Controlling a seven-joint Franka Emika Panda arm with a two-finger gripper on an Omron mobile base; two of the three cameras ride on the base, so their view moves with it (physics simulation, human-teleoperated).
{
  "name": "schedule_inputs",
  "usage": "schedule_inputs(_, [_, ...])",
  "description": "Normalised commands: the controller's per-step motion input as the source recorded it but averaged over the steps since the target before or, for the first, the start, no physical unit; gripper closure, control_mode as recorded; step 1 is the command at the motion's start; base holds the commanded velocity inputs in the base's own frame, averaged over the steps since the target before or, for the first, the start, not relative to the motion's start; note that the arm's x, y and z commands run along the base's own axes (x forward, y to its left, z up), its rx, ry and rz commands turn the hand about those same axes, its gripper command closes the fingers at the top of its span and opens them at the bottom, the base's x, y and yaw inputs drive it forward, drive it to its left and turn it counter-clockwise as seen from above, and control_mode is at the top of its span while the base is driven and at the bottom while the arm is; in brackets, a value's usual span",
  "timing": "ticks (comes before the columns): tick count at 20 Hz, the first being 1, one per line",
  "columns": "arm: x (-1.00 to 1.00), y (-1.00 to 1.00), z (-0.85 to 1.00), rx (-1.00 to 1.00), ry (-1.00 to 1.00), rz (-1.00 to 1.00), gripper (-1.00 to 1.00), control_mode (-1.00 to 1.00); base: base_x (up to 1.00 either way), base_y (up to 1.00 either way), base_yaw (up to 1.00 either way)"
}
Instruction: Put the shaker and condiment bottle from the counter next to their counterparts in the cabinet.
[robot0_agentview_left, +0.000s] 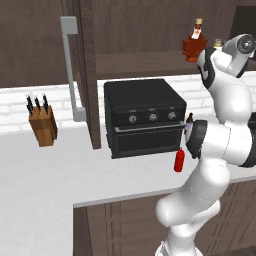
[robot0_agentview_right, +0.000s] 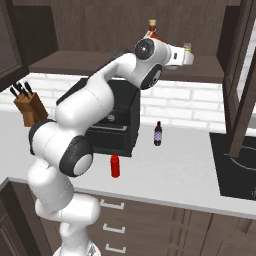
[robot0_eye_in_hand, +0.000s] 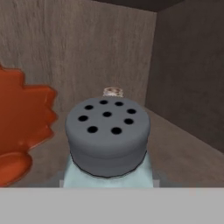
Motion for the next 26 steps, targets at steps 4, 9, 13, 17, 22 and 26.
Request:
schedule_inputs(4, [0.18,-0.11,0.0,-0.02,0.0,0.0,1.0,-1.0,0.0,0.0,0.0])
schedule_inputs(9, [0.0,-0.17,0.0,0.0,0.0,0.0,1.0,-1.0,0.0,0.0,0.0])
schedule_inputs(13, [0.01,-0.18,0.0,0.0,0.0,0.0,1.0,-1.0,0.0,0.0,0.0])
schedule_inputs(17, [0.08,-0.2,0.0,0.0,0.0,0.0,1.0,-1.0,0.0,0.0,0.0])
schedule_inputs(22, [0.1,-0.2,-0.01,0.0,0.0,0.0,1.0,-1.0,0.0,0.0,0.0])
schedule_inputs(26, [0.16,-0.16,-0.04,0.0,0.0,0.0,1.0,-1.0,0.0,0.0,0.0])
